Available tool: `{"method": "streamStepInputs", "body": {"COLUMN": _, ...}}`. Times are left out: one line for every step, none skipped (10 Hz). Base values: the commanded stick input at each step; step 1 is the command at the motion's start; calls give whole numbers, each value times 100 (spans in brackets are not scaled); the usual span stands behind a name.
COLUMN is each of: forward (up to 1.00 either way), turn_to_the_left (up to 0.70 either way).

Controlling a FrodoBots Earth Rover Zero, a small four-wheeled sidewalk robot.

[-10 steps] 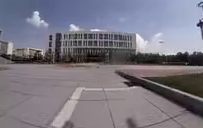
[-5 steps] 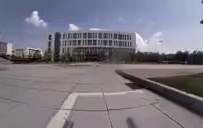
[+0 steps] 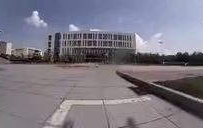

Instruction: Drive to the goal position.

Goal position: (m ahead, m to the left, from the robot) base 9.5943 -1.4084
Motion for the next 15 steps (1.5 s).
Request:
{"method": "streamStepInputs", "body": {"forward": 70, "turn_to_the_left": 0}}
{"method": "streamStepInputs", "body": {"forward": 70, "turn_to_the_left": 0}}
{"method": "streamStepInputs", "body": {"forward": 70, "turn_to_the_left": 0}}
{"method": "streamStepInputs", "body": {"forward": 70, "turn_to_the_left": 0}}
{"method": "streamStepInputs", "body": {"forward": 70, "turn_to_the_left": 0}}
{"method": "streamStepInputs", "body": {"forward": 70, "turn_to_the_left": 0}}
{"method": "streamStepInputs", "body": {"forward": 70, "turn_to_the_left": 0}}
{"method": "streamStepInputs", "body": {"forward": 70, "turn_to_the_left": 0}}
{"method": "streamStepInputs", "body": {"forward": 70, "turn_to_the_left": 0}}
{"method": "streamStepInputs", "body": {"forward": 70, "turn_to_the_left": 0}}
{"method": "streamStepInputs", "body": {"forward": 70, "turn_to_the_left": 10}}
{"method": "streamStepInputs", "body": {"forward": 70, "turn_to_the_left": 35}}
{"method": "streamStepInputs", "body": {"forward": 70, "turn_to_the_left": 34}}
{"method": "streamStepInputs", "body": {"forward": 70, "turn_to_the_left": 29}}
{"method": "streamStepInputs", "body": {"forward": 70, "turn_to_the_left": 9}}
